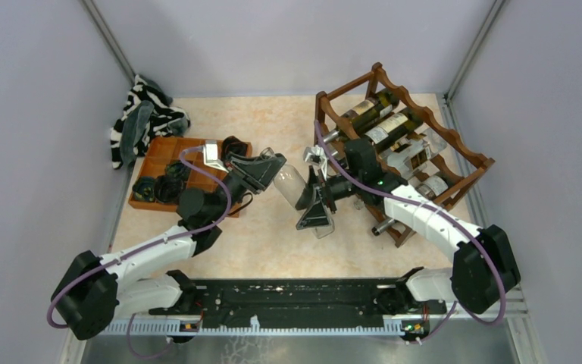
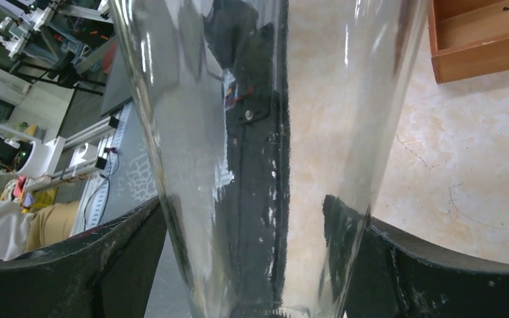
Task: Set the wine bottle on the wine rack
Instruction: Pick up the wine bottle from the center of the board.
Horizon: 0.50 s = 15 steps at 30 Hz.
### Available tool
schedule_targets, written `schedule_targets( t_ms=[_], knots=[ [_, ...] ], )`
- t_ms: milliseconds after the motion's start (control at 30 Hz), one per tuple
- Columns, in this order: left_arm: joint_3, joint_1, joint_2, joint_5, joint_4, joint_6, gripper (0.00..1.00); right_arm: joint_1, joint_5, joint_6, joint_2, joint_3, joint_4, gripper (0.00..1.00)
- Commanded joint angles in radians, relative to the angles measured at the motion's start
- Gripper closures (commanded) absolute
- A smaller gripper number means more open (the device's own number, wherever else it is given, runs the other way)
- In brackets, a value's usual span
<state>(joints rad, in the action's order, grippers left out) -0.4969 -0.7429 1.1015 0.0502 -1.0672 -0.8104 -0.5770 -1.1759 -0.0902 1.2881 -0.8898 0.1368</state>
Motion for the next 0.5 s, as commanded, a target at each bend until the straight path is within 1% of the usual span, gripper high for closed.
schedule_targets(
  t_ms=[0, 33, 67, 167, 200, 233, 300, 333, 400, 467],
  knots=[
    [-0.04, -0.009, -0.017, -0.041, -0.123, -0.034, 1.0, -0.014, -0.016, 0.021, -0.001, 0.0, -0.04, 0.19],
    [-0.04, -0.009, -0.019, -0.041, -0.122, -0.035, 1.0, -0.014, -0.013, 0.034, -0.002, -0.003, -0.029, 0.25],
    [-0.041, -0.009, -0.02, -0.041, -0.118, -0.036, 1.0, -0.014, -0.011, 0.048, -0.002, -0.008, -0.017, 0.4],
    [-0.04, -0.009, -0.017, -0.041, -0.108, -0.047, 1.0, -0.013, 0.0, 0.101, -0.004, -0.03, 0.03, 0.78],
    [-0.039, -0.009, -0.016, -0.037, -0.106, -0.052, 1.0, -0.014, -0.003, 0.132, -0.003, -0.04, 0.056, 0.88],
    [-0.036, -0.009, -0.016, -0.029, -0.106, -0.058, 0.96, -0.014, -0.006, 0.155, -0.005, -0.05, 0.076, 0.99],
    [-0.028, -0.009, -0.023, -0.014, -0.086, -0.084, 0.78, -0.014, -0.021, 0.2, -0.009, -0.065, 0.119, 1.0],
    [-0.023, -0.009, -0.03, -0.009, -0.072, -0.085, 0.66, -0.014, -0.028, 0.224, -0.011, -0.069, 0.138, 1.0],
    [-0.008, -0.009, -0.056, 0.004, -0.044, -0.067, 0.41, -0.008, -0.039, 0.268, -0.021, -0.074, 0.181, 1.0],
    [0.013, -0.01, -0.1, 0.006, -0.006, -0.039, 0.14, 0.01, -0.056, 0.303, -0.034, -0.075, 0.212, 1.0]
  ],
)
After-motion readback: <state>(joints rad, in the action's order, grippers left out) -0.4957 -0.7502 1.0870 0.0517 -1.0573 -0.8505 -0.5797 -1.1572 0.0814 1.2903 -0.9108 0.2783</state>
